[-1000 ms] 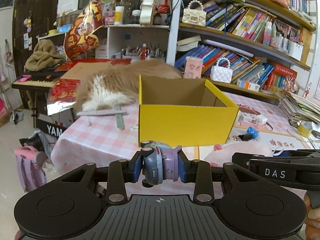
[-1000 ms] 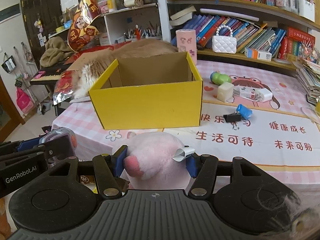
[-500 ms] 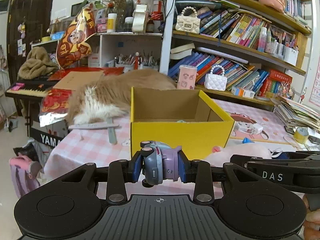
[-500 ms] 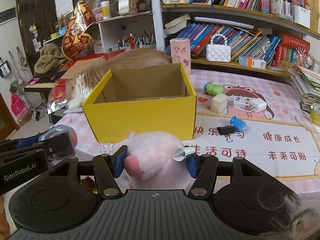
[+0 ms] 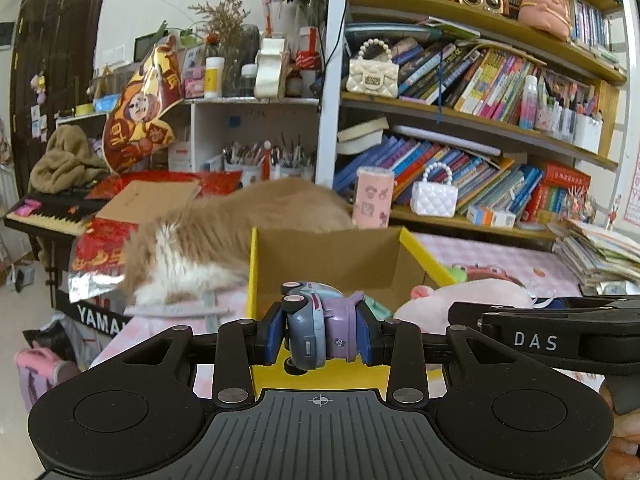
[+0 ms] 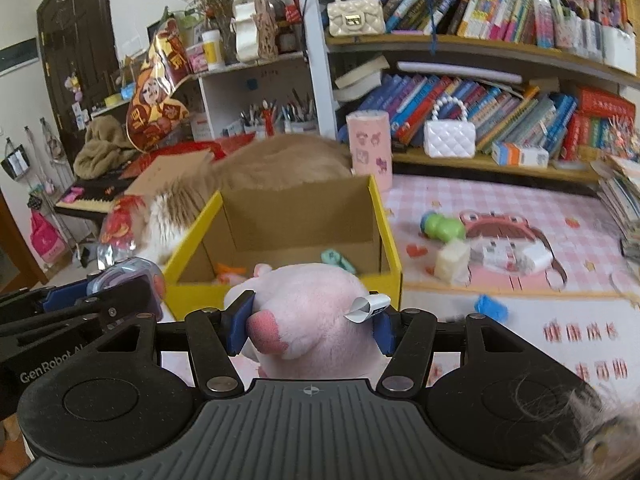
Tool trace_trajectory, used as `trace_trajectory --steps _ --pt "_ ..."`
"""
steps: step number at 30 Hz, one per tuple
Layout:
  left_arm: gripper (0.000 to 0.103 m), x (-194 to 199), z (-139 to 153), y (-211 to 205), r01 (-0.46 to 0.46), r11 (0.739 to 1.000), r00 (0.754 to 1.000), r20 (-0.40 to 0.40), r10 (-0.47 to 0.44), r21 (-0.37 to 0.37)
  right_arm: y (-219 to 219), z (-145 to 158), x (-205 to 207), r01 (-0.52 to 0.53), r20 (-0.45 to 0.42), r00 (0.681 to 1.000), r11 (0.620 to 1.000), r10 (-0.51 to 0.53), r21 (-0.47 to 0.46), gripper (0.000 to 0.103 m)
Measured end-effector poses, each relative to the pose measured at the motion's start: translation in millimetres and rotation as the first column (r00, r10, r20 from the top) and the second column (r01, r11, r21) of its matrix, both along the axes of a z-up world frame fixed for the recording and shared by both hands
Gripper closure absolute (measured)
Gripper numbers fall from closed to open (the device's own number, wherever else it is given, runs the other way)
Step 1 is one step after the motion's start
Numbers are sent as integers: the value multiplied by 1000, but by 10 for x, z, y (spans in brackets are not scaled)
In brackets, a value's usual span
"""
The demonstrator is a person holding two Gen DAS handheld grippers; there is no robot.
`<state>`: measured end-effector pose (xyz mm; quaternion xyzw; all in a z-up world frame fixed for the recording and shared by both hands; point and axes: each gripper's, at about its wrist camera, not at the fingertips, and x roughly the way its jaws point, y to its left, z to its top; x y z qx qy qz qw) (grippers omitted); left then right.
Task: Organize objects
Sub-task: 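Carry the toy car and the pig plush over the yellow box with both tools, then open the right tool to drop the pig in the box while the left releases the car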
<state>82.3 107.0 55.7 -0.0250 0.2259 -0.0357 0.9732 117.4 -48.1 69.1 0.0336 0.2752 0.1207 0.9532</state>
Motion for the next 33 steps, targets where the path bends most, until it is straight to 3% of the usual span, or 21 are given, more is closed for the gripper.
trace_trajectory --steps 12,20,33 --pt "68 753 -61 -139 -46 999 999 -10 46 10 -43 -33 841 -41 50 998 999 43 -28 47" --pt "68 1164 -263 -229 -84 994 993 -82 89 63 -37 -247 1400 -93 5 996 994 94 -63 47" --pt "68 1527 -574 -347 -102 980 972 -192 135 169 88 -445 2100 -194 -108 976 981 189 -30 47"
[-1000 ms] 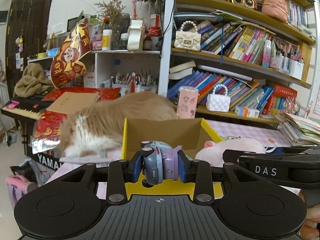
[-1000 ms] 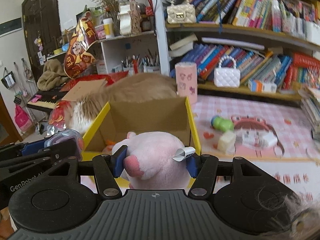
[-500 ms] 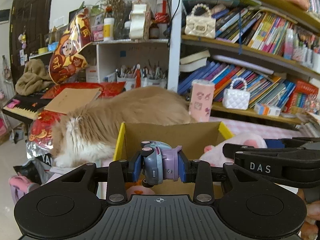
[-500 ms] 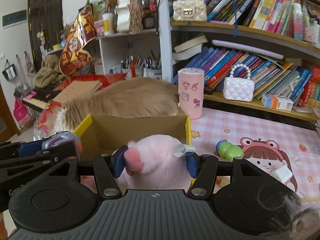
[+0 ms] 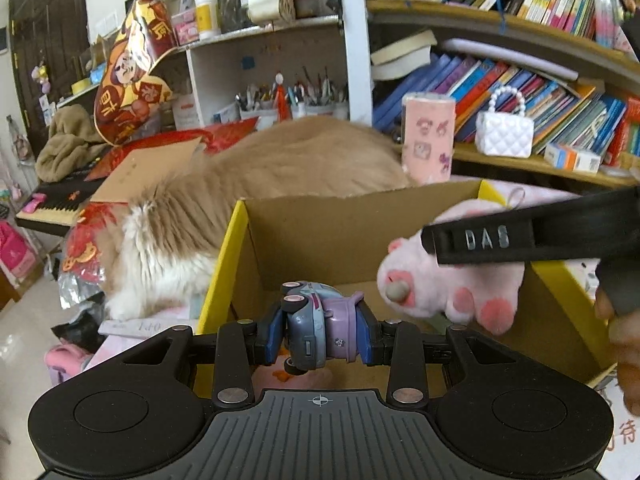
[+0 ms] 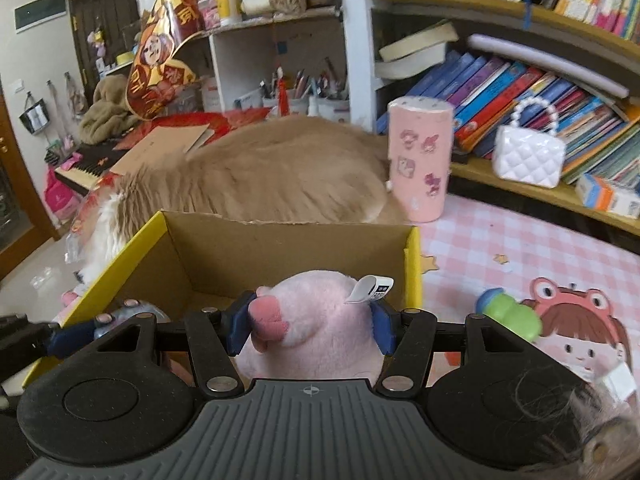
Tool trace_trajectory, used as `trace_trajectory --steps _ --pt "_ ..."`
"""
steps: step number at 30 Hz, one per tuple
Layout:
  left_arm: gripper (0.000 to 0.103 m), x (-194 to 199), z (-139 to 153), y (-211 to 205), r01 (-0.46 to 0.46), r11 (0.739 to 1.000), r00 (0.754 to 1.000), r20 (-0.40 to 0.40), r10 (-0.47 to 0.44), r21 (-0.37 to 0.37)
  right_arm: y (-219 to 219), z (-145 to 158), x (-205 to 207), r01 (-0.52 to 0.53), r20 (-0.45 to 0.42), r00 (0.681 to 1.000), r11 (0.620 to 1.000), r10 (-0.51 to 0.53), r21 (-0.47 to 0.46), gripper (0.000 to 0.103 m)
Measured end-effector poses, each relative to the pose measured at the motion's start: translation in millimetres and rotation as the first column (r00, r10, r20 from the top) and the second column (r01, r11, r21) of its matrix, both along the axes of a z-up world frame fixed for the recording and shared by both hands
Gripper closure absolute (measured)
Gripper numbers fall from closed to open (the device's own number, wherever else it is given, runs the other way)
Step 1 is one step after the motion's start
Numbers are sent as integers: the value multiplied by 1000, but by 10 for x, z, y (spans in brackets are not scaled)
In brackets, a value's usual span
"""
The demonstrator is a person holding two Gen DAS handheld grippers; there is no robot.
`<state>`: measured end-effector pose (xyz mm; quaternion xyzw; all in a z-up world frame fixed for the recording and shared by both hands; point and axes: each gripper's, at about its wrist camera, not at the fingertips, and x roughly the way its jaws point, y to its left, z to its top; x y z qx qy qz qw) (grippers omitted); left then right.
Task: Organize objects
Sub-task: 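Open the right tool to drop the pig in the box while the left releases the car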
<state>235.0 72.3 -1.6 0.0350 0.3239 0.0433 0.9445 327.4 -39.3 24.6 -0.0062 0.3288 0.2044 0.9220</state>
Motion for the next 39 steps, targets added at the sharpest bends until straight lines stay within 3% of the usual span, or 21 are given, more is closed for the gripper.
trace_trajectory --steps 9,17,19,21,23,28,33,39 --pt "68 92 -94 -10 -12 1000 999 -51 12 9 52 -122 240 -32 -109 993 999 33 12 47" --pt "67 71 -108 -2 -37 999 998 -44 37 -4 100 -126 247 -73 -114 991 997 73 -1 41" --pt "65 41 -74 -5 -46 999 999 -27 46 -4 56 -86 211 -48 -82 995 998 51 35 37" --pt "56 -1 -12 -10 -50 999 999 6 50 -4 14 -34 181 -35 -56 998 998 39 59 31" --pt "50 -31 54 -13 -55 998 998 38 55 -2 -19 24 162 -30 -40 999 997 33 72 31" --pt "47 -127 226 24 -49 999 995 85 50 -24 -103 154 51 -6 -6 1000 996 7 85 31" --pt "37 -284 349 68 -53 998 992 115 57 -42 -166 263 -185 20 38 999 996 -24 86 31" --pt "33 -515 419 154 -68 996 989 128 75 -55 -243 381 -539 59 82 994 993 -68 107 31"
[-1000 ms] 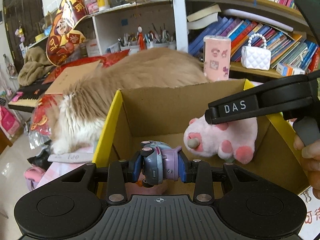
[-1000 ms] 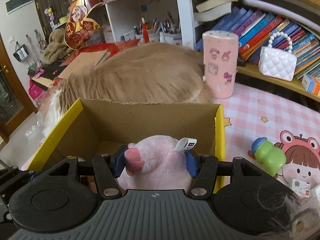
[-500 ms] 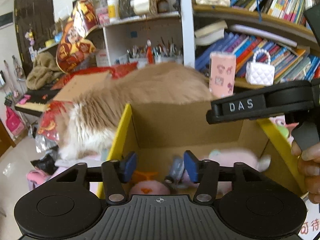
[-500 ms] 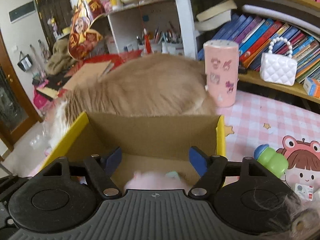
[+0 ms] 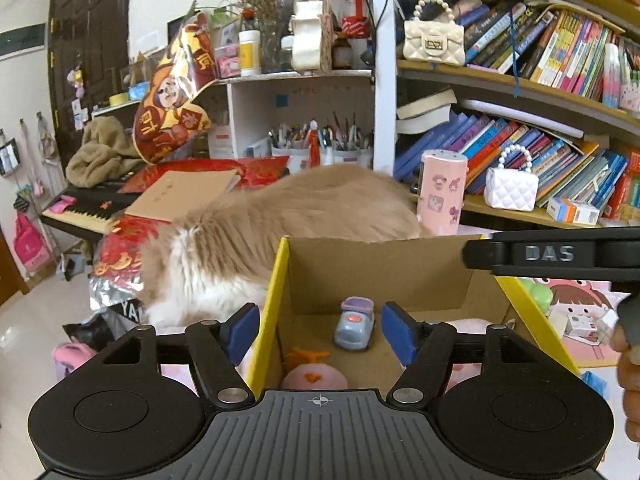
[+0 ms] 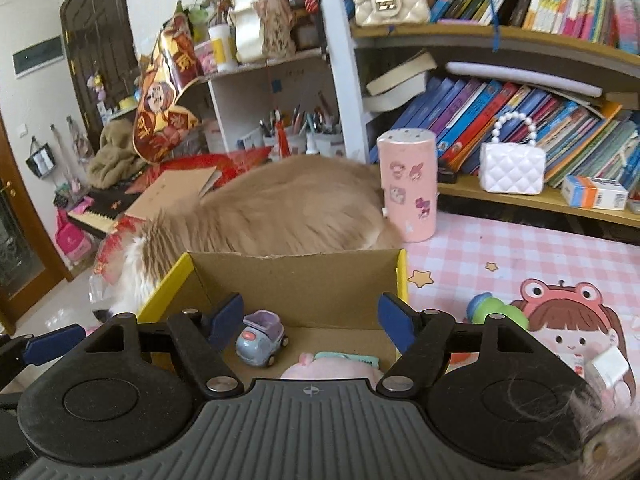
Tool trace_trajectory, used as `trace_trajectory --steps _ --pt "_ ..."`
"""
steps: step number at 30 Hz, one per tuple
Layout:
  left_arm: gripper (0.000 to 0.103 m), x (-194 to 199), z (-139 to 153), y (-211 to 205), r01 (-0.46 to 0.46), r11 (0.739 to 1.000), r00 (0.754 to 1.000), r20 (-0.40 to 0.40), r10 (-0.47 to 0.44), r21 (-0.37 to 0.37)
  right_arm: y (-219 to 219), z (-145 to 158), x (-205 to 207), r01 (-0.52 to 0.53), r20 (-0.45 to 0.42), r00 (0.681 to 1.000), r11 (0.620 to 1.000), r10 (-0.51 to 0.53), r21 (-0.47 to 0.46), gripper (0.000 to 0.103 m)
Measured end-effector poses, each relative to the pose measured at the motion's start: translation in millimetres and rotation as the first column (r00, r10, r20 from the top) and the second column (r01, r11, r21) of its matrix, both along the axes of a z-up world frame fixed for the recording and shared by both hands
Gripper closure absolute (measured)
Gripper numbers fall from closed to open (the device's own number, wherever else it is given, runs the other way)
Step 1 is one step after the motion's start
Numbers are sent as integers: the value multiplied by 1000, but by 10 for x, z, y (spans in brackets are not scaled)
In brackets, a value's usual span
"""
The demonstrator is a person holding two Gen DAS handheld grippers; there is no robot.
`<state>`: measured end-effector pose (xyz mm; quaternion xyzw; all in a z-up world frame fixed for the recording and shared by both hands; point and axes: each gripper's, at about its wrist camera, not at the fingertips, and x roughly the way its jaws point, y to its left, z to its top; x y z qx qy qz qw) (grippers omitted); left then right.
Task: Organize objects
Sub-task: 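Open the right tool to drop the pig in the box while the left releases the car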
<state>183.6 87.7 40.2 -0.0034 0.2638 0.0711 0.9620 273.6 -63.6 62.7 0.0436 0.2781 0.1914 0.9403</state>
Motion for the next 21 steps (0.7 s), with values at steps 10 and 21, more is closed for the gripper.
trace_trajectory --steps 10,21 --pt "30 -404 -25 149 -13 1000 1000 7 14 -25 0 -24 -592 37 7 999 999 -36 -36 31" --pt "20 -975 -217 241 2 999 998 -63 -5 -36 101 -301 -1306 82 -41 995 991 -87 -110 31"
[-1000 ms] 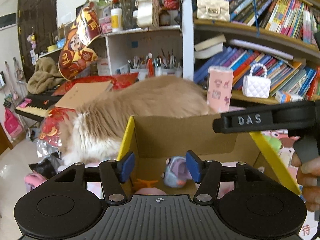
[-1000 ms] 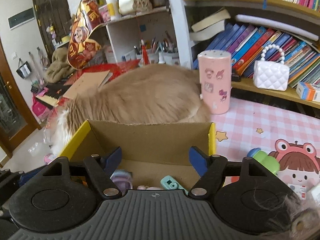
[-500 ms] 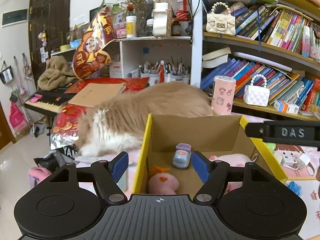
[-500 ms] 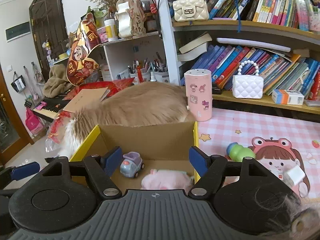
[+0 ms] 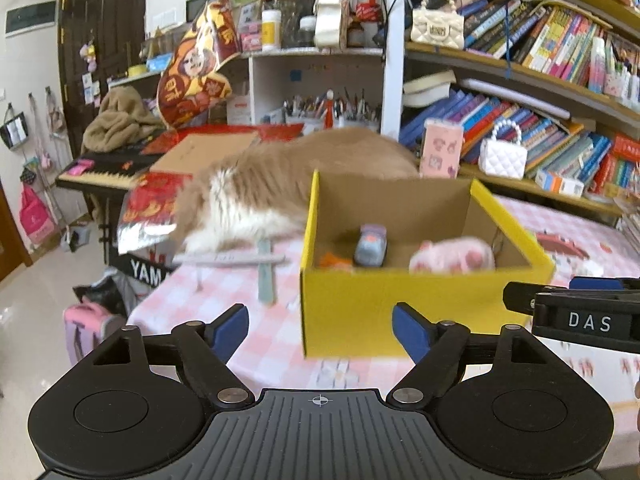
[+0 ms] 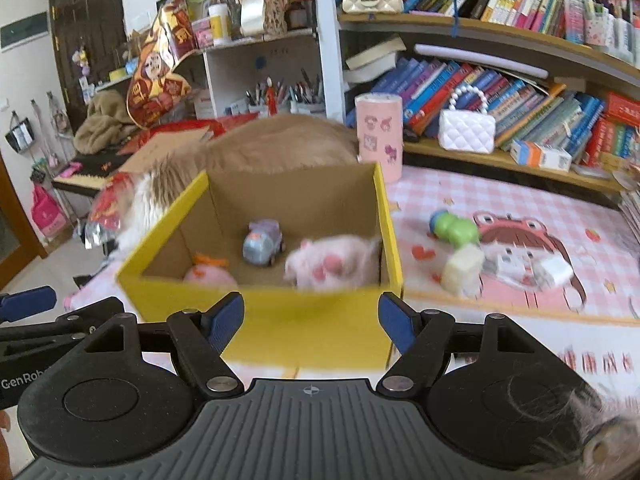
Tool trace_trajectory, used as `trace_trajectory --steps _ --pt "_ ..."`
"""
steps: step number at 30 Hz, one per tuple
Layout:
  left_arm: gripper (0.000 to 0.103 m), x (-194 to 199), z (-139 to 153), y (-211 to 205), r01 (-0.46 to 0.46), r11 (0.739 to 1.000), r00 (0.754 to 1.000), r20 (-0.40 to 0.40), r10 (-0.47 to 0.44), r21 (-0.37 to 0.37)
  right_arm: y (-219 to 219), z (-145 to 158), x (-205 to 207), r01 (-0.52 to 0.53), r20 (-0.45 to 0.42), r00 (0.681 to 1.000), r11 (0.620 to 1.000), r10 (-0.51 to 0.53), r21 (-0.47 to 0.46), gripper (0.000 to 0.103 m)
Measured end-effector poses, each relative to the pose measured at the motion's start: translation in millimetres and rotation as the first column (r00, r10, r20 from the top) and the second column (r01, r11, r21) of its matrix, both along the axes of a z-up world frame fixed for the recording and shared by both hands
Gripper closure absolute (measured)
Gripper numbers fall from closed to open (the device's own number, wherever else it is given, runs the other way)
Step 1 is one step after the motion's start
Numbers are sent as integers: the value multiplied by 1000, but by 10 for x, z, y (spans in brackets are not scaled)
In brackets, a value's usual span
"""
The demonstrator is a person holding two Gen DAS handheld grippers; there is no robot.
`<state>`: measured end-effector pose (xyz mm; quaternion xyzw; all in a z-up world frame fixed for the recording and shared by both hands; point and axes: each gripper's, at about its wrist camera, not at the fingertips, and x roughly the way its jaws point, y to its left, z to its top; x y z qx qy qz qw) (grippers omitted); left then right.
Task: Organize objects
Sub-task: 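Open the right tool to drop the pig in the box while the left releases the car, then withdraw both open tools from the box toward the clip and blue bag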
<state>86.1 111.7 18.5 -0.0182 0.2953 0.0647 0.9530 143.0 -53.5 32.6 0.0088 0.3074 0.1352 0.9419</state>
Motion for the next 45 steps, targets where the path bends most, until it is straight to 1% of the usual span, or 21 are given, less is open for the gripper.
trace_trajectory --steps 7,12,19,23,28,34,40,45 --pt "18 -361 -162 12 22 1000 998 -60 -22 -3 72 -177 -463 5 -45 999 1000 -6 -29 31" --pt "18 -560 -234 32 31 1000 995 -92 -30 2 128 -286 -695 4 -72 997 998 -8 -58 31" --pt "18 -728 -285 62 46 999 992 -115 -45 5 171 -390 -975 13 -79 997 996 -20 -88 31" --pt "17 -802 -318 37 73 997 989 -125 -73 -1 159 -408 -1075 36 -84 995 995 -44 -93 31" --pt "17 -816 -368 -55 129 991 980 -148 -130 -19 38 -434 -1153 96 -107 989 992 -105 -84 31" --pt "17 -811 -399 -211 197 980 968 -152 -200 -36 -149 -447 -1210 184 -132 972 979 -194 -83 30" --pt "17 -760 -405 -382 255 966 954 -152 -259 -45 -301 -452 -1246 246 -130 957 964 -258 -102 30" --pt "17 -663 -403 -527 291 955 944 -145 -295 -47 -436 -434 -1232 278 -120 950 955 -290 -105 30"
